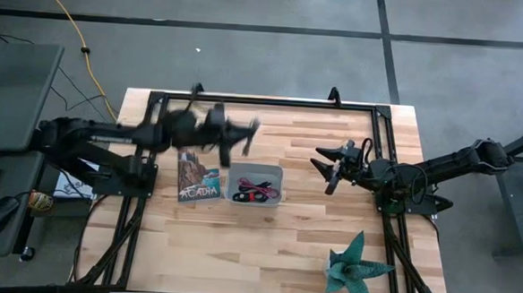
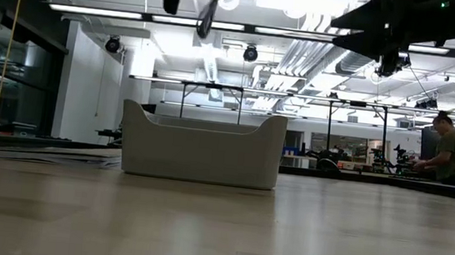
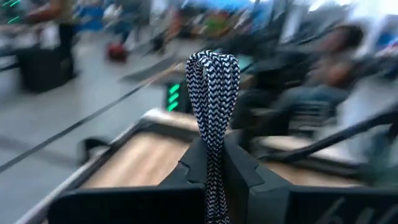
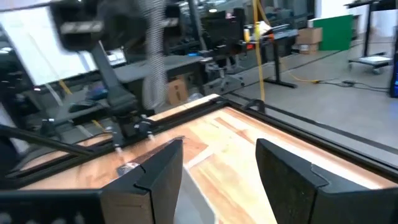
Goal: Pick and place USB-C Cables
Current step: Put the black white charger cable into the gray bin
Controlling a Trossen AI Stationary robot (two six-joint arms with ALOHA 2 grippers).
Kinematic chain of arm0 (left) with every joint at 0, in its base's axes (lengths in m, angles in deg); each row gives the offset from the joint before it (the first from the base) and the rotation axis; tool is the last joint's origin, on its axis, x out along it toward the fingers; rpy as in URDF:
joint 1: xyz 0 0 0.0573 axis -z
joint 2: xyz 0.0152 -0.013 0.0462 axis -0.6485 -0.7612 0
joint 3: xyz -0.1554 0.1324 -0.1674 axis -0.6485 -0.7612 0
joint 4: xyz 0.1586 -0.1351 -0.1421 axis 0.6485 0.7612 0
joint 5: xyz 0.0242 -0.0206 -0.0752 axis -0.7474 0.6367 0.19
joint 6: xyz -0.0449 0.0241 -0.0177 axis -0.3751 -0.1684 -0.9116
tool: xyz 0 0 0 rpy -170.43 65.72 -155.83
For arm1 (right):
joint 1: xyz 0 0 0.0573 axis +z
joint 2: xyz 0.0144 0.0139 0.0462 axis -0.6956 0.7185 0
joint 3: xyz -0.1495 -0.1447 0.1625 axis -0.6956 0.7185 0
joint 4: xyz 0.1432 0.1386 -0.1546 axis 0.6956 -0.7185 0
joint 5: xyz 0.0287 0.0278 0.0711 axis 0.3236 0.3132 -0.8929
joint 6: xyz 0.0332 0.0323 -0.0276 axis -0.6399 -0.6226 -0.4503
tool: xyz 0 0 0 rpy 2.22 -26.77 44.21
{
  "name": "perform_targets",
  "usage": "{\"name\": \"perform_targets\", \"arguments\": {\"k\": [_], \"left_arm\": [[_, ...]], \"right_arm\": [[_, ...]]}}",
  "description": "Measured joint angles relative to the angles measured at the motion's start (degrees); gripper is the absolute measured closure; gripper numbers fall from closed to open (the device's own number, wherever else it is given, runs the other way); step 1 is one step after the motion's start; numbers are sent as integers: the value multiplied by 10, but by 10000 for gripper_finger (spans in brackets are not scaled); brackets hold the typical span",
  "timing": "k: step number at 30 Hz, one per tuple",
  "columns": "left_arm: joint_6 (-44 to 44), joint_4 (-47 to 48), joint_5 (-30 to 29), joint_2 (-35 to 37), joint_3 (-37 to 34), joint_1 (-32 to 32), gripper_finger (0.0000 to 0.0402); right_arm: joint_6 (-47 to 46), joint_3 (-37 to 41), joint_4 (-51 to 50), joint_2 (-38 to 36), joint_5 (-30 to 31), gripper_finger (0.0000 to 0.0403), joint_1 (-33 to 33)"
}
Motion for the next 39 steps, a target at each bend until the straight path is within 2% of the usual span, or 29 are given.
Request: {"name": "perform_targets", "arguments": {"k": [5, 8, 13, 18, 24, 28, 32, 39], "left_arm": [[-21, -248, -67, 28, -144, 108, 401], [-19, -325, -96, 27, -192, 151, 401], [13, -334, -179, 17, -213, 197, 401], [28, -335, -178, 17, -213, 207, 401], [22, -336, -171, 16, -213, 207, 401], [11, -373, -170, -9, -212, 207, 401], [17, -433, -170, -58, -211, 207, 401], [18, -445, -139, -123, -173, 207, 401]], "right_arm": [[1, 0, 24, 0, -40, 208, 0], [15, 0, 39, 0, -57, 208, 0], [28, 0, 54, 0, -77, 208, 0], [30, 0, 54, 0, -107, 208, 0], [18, 0, 53, 23, -209, 208, 0], [15, -29, 53, 95, -217, 208, 0], [55, -102, 53, 193, -215, 208, -3], [79, -223, 53, 324, -218, 208, -17]]}}
